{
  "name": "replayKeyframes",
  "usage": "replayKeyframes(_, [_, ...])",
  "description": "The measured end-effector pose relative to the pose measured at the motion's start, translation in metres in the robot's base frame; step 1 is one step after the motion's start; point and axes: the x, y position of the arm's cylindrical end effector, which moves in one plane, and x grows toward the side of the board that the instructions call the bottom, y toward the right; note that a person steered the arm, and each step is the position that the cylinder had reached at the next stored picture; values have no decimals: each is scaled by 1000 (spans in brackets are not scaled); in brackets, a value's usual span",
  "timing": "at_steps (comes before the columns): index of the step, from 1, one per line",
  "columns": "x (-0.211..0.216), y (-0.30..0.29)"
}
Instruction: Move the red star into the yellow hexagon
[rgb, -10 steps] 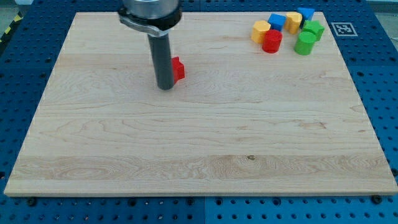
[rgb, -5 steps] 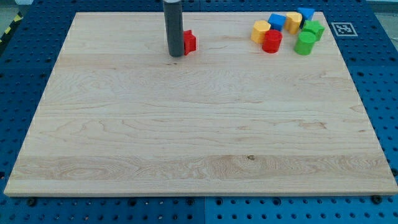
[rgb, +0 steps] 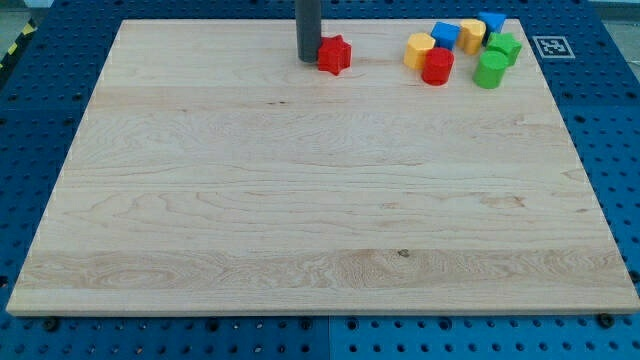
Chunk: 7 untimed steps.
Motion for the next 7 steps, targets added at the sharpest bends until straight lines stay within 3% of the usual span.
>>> replayKeyframes(2, [-9,58])
replayKeyframes(3, [-8,53])
replayKeyframes(4, [2,9])
replayKeyframes(5, [12,15])
replayKeyframes(7, [18,91])
